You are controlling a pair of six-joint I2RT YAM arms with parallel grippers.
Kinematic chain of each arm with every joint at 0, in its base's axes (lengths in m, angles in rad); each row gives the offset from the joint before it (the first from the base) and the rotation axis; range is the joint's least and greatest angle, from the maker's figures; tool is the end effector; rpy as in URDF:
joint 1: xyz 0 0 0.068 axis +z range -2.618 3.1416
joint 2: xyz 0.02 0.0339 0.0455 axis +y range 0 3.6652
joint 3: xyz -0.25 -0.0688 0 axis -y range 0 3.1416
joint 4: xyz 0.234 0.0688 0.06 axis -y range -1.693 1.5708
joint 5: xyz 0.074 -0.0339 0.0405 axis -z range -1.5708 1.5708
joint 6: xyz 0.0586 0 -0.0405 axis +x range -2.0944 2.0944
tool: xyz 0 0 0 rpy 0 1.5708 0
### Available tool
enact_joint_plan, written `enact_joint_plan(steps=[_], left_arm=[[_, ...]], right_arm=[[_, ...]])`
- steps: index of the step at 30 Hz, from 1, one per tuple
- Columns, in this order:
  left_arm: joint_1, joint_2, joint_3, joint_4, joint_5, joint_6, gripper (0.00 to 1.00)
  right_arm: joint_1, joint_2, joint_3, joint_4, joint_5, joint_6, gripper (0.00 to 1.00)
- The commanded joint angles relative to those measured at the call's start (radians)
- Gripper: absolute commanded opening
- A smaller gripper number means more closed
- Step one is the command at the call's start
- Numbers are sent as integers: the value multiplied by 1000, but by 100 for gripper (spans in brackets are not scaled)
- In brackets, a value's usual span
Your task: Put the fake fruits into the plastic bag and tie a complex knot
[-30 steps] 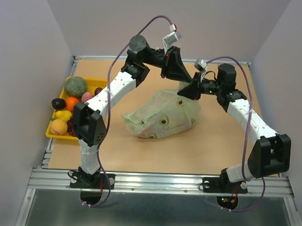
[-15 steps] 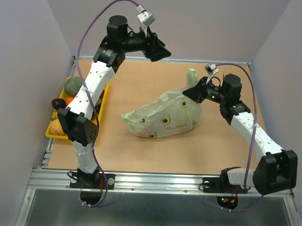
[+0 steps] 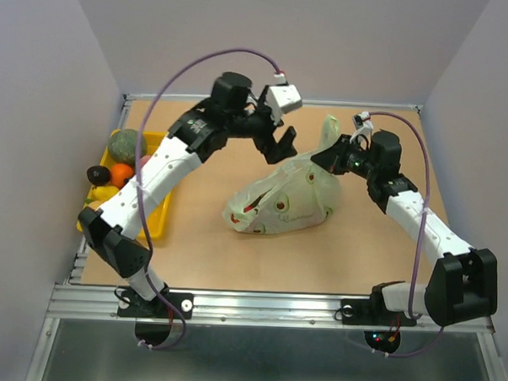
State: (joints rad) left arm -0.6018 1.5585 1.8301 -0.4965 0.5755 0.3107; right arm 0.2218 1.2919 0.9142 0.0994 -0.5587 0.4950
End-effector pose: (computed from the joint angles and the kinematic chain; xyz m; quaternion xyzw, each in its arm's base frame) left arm 0.2674 -0.2223 0.4566 0.4892 0.5952 -0.3063 0.5592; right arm 0.2953 0.0984 0.2893 -0.0600 0.7829 0.4092 0.4649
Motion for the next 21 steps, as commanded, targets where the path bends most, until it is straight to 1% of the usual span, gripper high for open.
enact_joint_plan(steps=[1,3,5,6,7,8,9,10,12,13,15,17,21], left_arm=[[-75,96,-38,-71,-161,58,99],[-92,124,-35,-66,-204,47,99],[-119,149,-44,-71,-216,70,99],[-130,159,-46,-83,-189,89,94],[-136,166,-52,-102,-166,109,82],[-151,173,-61,-143,-148,137,67],[-154,190,-69,-167,-119,177,37],[-156,199,-75,-194,-103,203,26],[-156,209,-118,-243,-69,243,9],[-156,201,-139,-243,-60,281,7],[-154,186,-216,-200,-45,306,2],[-154,158,-290,-136,-45,346,2],[-153,152,-364,-60,-49,401,1]], right_arm=[[-6,-8,-9,40,6,19,0],[-6,-14,-12,39,3,11,1],[-7,-19,-15,39,-1,4,0],[-6,-23,-15,40,-3,4,0],[-6,-25,-15,40,-3,1,0],[-6,-25,-14,40,-4,1,0],[-6,-25,-14,40,-4,2,0],[-7,-25,-12,40,-1,8,0],[-7,-23,-8,42,-3,22,0],[-9,-20,-6,42,-7,33,0],[-10,-14,-2,48,-29,79,0],[-10,-3,0,54,-38,138,0],[-16,14,-5,65,-23,233,0]])
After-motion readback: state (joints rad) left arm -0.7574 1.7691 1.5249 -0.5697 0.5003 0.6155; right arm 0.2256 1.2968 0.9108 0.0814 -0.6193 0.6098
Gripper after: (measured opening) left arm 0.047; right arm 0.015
